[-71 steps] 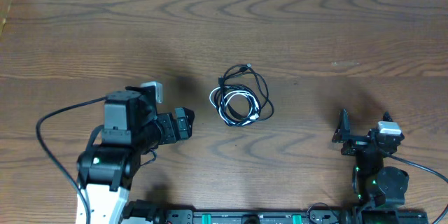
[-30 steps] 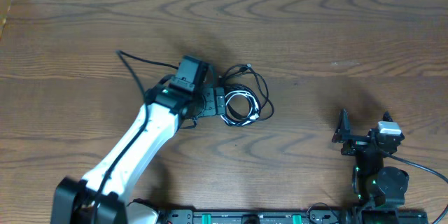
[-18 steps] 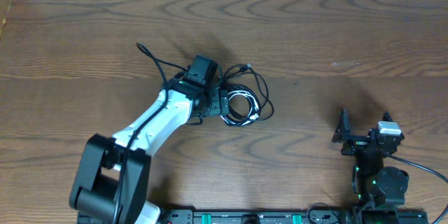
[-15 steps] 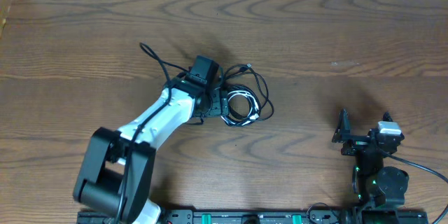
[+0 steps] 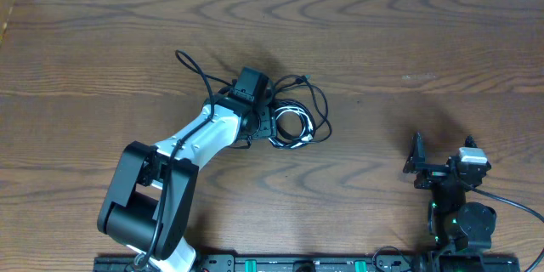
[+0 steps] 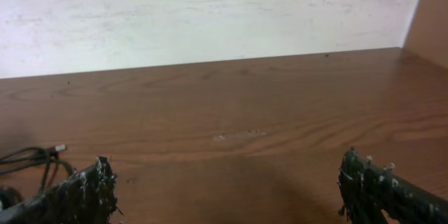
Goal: Untangle cables
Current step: 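Grasp the cable bundle with the left gripper and lift it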
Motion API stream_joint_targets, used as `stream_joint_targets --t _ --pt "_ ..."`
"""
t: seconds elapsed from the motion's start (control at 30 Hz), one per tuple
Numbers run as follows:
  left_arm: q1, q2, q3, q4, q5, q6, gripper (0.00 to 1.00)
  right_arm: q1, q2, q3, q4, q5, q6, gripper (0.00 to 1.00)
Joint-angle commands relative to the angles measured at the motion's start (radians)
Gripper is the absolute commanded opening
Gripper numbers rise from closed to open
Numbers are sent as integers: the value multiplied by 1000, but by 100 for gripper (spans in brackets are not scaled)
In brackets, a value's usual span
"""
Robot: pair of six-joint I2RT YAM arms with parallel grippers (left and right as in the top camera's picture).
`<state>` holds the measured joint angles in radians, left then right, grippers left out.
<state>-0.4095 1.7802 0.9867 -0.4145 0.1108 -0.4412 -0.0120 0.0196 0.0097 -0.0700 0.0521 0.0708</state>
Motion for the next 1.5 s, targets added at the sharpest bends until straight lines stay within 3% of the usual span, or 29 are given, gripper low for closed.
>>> stream_joint_targets --t 0.0,0.07,0.1,0.17,0.27,0.6,1.1,1.33,1.47 --pt "-2 36 -3 -4 70 -13 85 -9 1 -4 0 -2 -9 99" --pt "-2 36 -3 -2 97 -13 84 -9 1 -4 0 -2 -8 99" --pt "-2 36 -3 -1 99 -13 76 -9 1 -4 0 -2 -9 99" --pt "-2 36 -3 -1 98 -14 38 -9 1 -4 0 -2 -8 99" --pt "-2 36 -3 -2 92 -13 8 -9 1 -4 0 -2 -8 99" --pt "0 -1 -20 -4 -11 -3 7 -9 1 -4 0 -2 -9 99" --pt "0 -470 -20 -130 -19 -6 7 -9 1 -4 0 -2 -8 99" --pt "0 -503 -20 -162 -19 -15 8 -9 1 -4 0 -3 -8 99" --pt "0 -503 -17 -165 -6 -94 7 -9 1 -4 0 -2 -8 99"
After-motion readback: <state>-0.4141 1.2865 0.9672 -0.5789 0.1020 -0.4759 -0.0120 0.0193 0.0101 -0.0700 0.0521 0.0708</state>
